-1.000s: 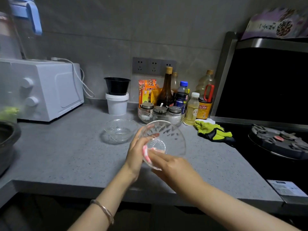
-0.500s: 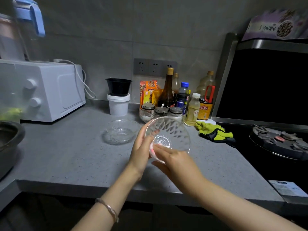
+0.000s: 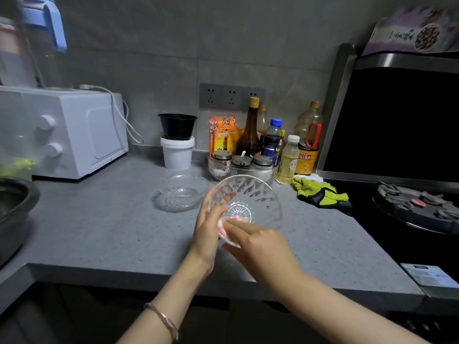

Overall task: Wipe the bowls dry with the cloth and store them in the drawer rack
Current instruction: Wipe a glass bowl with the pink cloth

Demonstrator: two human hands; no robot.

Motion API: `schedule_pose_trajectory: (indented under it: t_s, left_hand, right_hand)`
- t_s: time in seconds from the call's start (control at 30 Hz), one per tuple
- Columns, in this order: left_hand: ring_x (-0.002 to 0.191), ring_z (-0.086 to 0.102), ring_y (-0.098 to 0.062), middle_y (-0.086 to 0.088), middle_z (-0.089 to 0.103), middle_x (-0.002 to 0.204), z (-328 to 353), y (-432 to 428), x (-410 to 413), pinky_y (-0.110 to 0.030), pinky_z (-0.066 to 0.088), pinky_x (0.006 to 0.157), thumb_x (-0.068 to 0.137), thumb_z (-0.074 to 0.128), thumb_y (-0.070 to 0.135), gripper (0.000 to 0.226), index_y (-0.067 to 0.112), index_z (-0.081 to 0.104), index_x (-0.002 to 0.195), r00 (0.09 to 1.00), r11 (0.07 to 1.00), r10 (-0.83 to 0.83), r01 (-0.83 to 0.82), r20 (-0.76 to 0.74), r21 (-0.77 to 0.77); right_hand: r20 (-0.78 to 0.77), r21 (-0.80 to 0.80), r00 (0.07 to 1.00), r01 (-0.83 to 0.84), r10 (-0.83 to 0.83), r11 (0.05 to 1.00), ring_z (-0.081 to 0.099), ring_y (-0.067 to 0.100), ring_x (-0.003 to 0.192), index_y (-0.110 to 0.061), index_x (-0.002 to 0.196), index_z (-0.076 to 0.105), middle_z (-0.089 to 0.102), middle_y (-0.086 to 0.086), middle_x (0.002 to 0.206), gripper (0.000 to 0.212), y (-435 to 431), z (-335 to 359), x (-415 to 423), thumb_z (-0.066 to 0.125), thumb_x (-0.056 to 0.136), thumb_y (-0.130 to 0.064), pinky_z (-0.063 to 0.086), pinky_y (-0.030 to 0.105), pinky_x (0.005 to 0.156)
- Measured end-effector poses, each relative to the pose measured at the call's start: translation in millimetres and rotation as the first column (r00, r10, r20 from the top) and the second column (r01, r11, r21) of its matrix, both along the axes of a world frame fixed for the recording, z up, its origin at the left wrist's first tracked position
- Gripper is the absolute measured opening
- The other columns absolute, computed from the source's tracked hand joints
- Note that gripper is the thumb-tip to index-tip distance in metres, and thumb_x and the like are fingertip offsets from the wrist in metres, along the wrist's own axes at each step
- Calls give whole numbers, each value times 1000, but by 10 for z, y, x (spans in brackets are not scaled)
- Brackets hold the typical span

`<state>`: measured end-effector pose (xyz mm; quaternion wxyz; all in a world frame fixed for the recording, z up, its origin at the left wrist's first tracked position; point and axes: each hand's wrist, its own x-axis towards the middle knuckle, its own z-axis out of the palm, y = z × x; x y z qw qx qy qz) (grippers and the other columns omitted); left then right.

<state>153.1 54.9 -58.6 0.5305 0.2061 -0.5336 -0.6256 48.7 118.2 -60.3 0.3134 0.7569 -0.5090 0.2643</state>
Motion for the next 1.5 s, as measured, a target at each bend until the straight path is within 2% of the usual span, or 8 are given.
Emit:
schedule_pose_trajectory:
  t_s: [0.2,0.5,0.63,0.83,0.93,1.07,1.33,1.5]
  left_hand:
    - [109,60,-23,-3,67,120,30,-176,268,-17,50,58,88,50,29,34,29,60,121,961,989,-145,148,237,6]
    - [116,59,-10,9,63,124,-25,37,65,-28,49,89,90,50,19,41,31,51,129,999,1000,-7,8,42,-16]
    - [120,56,-13,4,65,122,-32,46,38,-33,47,97,94,43,26,33,29,54,126,999,999,44,-44,16,-18]
    - [116,59,-9,8,67,118,-9,-172,276,-29,55,81,82,41,26,46,20,56,124,975,980,-93,126,203,-156]
    - [90,68,-11,9,69,108,52,-186,299,-21,54,60,79,43,13,41,23,60,115,915,957,-205,262,347,-125]
    - [104,63,-6,14,69,111,76,-185,221,-17,47,87,70,44,12,45,22,64,109,851,923,-247,352,464,-155]
    - [98,67,-6,-7,64,123,-3,-110,197,-23,52,82,79,39,8,49,8,57,125,973,984,-57,92,223,-151]
    - [113,61,-17,-8,67,118,-18,-55,197,-29,49,94,75,44,16,51,11,59,123,975,986,-108,130,192,-106]
  right_hand:
    - [-349,264,914,-115,206,958,63,10,110,-21,116,68,66,-7,119,52,53,103,-530,84,67,-24,50,26,92]
    - [152,186,988,-15,-14,982,67,15,59,-24,91,68,71,-8,78,21,48,134,62,60,79,-40,45,25,42]
    - [97,173,995,6,-23,985,64,15,55,-20,109,62,71,-5,81,40,100,85,147,64,70,-29,40,23,39]
    - [-530,264,832,-17,160,964,56,15,120,-22,126,61,59,-2,131,52,211,242,-527,62,76,-37,32,37,109]
    - [-727,216,670,23,146,976,36,17,132,-17,128,56,49,4,138,58,111,434,-747,58,70,-19,11,47,116]
    - [-838,73,545,126,-8,989,20,12,136,-21,135,35,28,0,146,68,87,534,-721,49,69,-13,4,39,118]
    - [-375,439,920,71,111,896,67,12,101,-22,116,67,67,-3,119,65,315,222,-330,78,60,-51,52,27,90]
    - [-403,401,915,199,-23,894,32,19,138,-10,143,39,39,8,147,84,210,210,-241,42,81,-67,12,41,118]
